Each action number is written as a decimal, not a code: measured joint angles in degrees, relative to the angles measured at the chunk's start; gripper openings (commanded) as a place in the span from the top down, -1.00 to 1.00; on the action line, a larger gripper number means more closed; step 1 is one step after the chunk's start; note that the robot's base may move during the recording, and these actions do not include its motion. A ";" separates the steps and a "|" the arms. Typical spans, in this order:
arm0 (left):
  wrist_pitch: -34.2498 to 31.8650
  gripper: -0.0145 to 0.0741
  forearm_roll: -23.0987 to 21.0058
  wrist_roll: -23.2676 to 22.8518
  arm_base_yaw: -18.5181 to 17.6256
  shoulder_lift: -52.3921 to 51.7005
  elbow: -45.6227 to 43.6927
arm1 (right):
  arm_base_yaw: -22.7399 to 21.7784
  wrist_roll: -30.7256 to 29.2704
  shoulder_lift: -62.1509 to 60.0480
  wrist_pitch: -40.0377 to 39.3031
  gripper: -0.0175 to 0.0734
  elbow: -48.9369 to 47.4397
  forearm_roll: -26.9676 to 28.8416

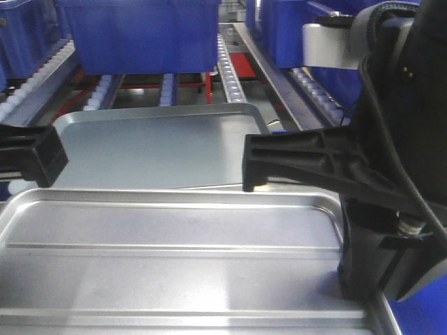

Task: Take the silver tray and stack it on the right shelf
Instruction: 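Carry the tray over the other silver tray on the shelf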

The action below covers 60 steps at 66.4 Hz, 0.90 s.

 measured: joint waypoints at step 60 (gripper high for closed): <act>0.00 0.90 0.00 0.00 0.00 0.00 0.00 | 0.00 0.00 0.00 0.13 0.45 0.00 0.00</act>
